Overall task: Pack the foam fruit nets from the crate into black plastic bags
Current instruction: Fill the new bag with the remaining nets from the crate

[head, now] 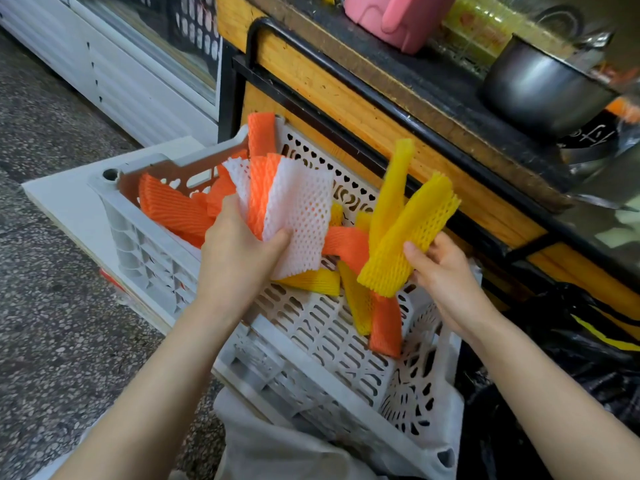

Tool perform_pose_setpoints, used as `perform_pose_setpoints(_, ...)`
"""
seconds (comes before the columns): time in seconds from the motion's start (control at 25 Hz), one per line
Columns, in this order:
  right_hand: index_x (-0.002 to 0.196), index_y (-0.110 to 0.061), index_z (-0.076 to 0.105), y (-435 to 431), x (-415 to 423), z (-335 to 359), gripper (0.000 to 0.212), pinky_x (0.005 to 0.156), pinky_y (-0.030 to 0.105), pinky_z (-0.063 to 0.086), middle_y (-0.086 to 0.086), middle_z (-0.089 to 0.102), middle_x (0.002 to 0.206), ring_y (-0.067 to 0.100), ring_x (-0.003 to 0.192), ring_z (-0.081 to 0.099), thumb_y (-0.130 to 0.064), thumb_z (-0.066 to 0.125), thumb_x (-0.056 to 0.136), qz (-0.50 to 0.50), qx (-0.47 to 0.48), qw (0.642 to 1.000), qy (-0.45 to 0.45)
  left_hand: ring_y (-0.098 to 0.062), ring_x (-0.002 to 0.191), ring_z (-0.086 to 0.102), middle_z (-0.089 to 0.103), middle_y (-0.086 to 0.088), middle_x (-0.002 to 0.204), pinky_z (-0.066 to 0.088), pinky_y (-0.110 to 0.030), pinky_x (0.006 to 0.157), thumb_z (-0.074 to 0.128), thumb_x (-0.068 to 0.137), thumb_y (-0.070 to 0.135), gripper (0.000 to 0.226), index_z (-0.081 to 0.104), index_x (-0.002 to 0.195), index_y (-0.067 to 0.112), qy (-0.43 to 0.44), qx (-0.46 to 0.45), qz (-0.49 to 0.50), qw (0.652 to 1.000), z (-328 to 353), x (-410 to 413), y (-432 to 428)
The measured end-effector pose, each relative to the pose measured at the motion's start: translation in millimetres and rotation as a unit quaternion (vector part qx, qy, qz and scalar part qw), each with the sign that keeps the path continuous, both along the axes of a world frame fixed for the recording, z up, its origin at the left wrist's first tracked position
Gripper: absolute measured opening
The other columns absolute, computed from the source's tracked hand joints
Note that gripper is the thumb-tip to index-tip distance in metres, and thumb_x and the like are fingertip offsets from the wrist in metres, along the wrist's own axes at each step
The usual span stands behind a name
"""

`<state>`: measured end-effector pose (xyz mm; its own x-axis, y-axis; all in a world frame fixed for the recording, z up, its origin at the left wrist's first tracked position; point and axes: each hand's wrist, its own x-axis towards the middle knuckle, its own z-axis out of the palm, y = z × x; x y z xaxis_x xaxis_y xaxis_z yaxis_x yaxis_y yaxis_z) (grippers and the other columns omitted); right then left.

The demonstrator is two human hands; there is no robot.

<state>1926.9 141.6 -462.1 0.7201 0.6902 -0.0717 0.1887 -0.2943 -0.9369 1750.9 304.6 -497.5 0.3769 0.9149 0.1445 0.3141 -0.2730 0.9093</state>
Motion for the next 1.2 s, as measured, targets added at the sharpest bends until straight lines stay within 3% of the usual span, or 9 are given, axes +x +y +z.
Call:
perform_pose_setpoints(0.16, 0.12, -0.015, 0.054, 5, -19, 8, 0.031, 0.081, 0.028, 0.055, 0.002, 0.067, 0.113, 0.014, 0.103, 0.065, -0.019, 0.05, 0.09, 0.038, 0.068, 0.991, 0.106, -0.005, 0.059, 0.038, 0.042, 0.006, 0.071, 0.025, -0.021, 0.046, 0.07, 0.08, 0.036, 0.04, 0.04, 0.091, 0.012, 0.017, -0.025, -0.047, 0.998, 5, 2, -9)
perform_pose_setpoints(0.32, 0.112, -0.026, 0.056, 17, -33, 5, 0.019, 0.086, 0.027, 0.05, -0.007, 0.068, 0.109, 0.008, 0.102, 0.064, -0.022, 0.049, 0.095, 0.045, -0.018, 0.998, 0.04, -0.003, 0.061, 0.041, 0.046, 0.009, 0.076, 0.038, -0.012, 0.05, 0.07, 0.08, 0.035, 0.038, 0.043, 0.096, 0.013, -0.028, -0.085, -0.117, 0.989, 10, 6, -16)
perform_pose_setpoints(0.48, 0.113, -0.025, 0.058, 26, -37, 8, 0.02, 0.09, 0.032, 0.051, -0.005, 0.068, 0.111, 0.012, 0.104, 0.064, -0.023, 0.047, 0.096, 0.034, 0.037, 0.997, 0.058, -0.017, 0.065, 0.049, 0.052, -0.001, 0.076, 0.042, -0.033, 0.057, 0.071, 0.077, 0.041, 0.048, 0.042, 0.103, 0.013, -0.007, -0.029, -0.058, 0.998, 8, 2, -11)
perform_pose_setpoints(0.56, 0.11, -0.025, 0.059, 30, -41, 11, 0.017, 0.084, 0.028, 0.054, -0.006, 0.069, 0.107, 0.011, 0.1, 0.066, -0.023, 0.05, 0.095, 0.055, 0.019, 0.998, 0.025, -0.013, 0.071, 0.052, 0.053, 0.006, 0.081, 0.046, -0.035, 0.064, 0.069, 0.078, 0.045, 0.052, 0.044, 0.111, 0.014, -0.032, -0.047, -0.077, 0.995, 10, 1, -9)
perform_pose_setpoints(0.76, 0.1, -0.028, 0.062, 35, -49, 13, 0.011, 0.069, 0.016, 0.053, -0.012, 0.07, 0.095, 0.003, 0.087, 0.067, -0.023, 0.055, 0.092, 0.09, -0.013, 0.995, -0.036, 0.005, 0.077, 0.051, 0.049, 0.023, 0.088, 0.047, -0.013, 0.066, 0.069, 0.075, 0.047, 0.051, 0.038, 0.112, 0.027, -0.085, -0.093, -0.126, 0.984, 15, -1, -11)
perform_pose_setpoints(0.88, 0.097, -0.028, 0.064, 32, -51, 13, 0.011, 0.067, 0.013, 0.051, -0.011, 0.07, 0.093, 0.002, 0.085, 0.067, -0.023, 0.056, 0.091, 0.115, -0.035, 0.991, -0.06, -0.009, 0.09, 0.057, 0.056, 0.011, 0.102, 0.049, -0.027, 0.075, 0.072, 0.075, 0.044, 0.057, 0.042, 0.119, 0.023, -0.079, -0.122, -0.134, 0.98, 14, 0, -9)
perform_pose_setpoints(0.96, 0.095, -0.026, 0.066, 29, -50, 14, 0.011, 0.068, 0.01, 0.049, -0.012, 0.07, 0.092, 0.0, 0.084, 0.066, -0.023, 0.056, 0.092, 0.119, -0.04, 0.989, -0.082, -0.016, 0.091, 0.059, 0.056, 0.009, 0.098, 0.052, -0.035, 0.079, 0.07, 0.08, 0.036, 0.049, 0.042, 0.117, 0.022, -0.071, -0.128, -0.134, 0.98, 12, 1, -8)
perform_pose_setpoints(1.08, 0.097, -0.025, 0.066, 28, -42, 20, 0.013, 0.071, 0.012, 0.05, -0.015, 0.071, 0.092, -0.001, 0.088, 0.066, -0.019, 0.056, 0.091, 0.082, 0.005, 0.994, -0.066, -0.017, 0.088, 0.06, 0.055, 0.01, 0.094, 0.052, -0.034, 0.074, 0.071, 0.08, 0.031, 0.059, 0.042, 0.128, 0.015, -0.051, -0.118, -0.146, 0.981, 8, 3, -6)
perform_pose_setpoints(1.2, 0.101, -0.024, 0.064, 33, -40, 25, 0.013, 0.073, 0.017, 0.053, -0.011, 0.07, 0.097, 0.003, 0.09, 0.066, -0.02, 0.057, 0.09, 0.104, -0.018, 0.993, -0.058, -0.009, 0.085, 0.059, 0.059, 0.007, 0.101, 0.046, -0.019, 0.063, 0.075, 0.075, 0.034, 0.059, 0.046, 0.123, 0.016, -0.051, -0.117, -0.186, 0.974, 4, 5, -6)
